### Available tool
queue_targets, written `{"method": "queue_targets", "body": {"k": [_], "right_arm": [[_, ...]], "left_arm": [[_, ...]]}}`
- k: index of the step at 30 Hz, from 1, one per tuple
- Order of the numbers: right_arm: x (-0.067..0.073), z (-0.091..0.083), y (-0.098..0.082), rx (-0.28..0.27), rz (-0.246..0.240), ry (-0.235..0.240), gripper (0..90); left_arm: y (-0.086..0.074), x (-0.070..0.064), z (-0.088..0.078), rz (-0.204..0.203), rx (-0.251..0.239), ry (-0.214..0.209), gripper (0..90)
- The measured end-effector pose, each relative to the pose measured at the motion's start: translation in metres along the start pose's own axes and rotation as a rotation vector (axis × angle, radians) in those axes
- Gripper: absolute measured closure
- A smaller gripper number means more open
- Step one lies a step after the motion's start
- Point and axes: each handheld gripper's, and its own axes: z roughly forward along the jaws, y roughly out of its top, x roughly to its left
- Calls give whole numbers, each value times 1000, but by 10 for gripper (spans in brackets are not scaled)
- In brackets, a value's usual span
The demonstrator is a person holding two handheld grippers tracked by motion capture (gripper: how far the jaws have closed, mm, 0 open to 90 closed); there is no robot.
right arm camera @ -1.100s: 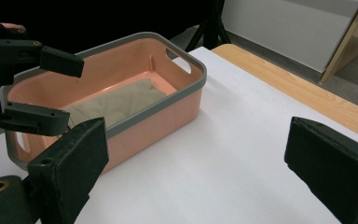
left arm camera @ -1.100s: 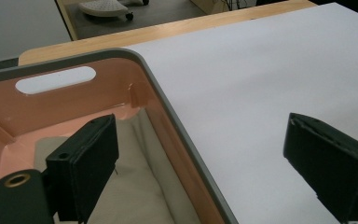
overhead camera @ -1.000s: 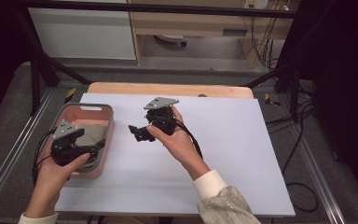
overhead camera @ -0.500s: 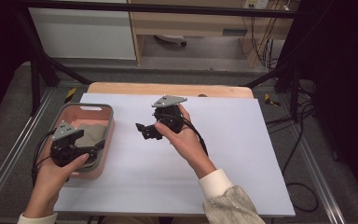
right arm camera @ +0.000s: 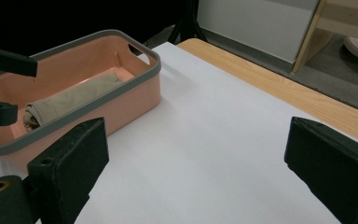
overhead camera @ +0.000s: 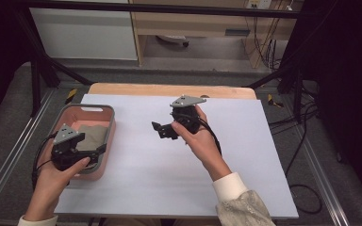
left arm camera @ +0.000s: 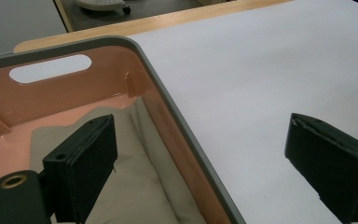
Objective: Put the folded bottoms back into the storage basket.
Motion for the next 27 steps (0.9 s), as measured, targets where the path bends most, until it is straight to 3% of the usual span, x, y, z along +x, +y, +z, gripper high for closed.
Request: {"method": "queue_targets", "body": {"k": [27], "right_arm": [[-48, -46, -23, -17, 62, -102, 68]], "left_arm": [[-3, -2, 0, 1, 13, -15, 93]]}}
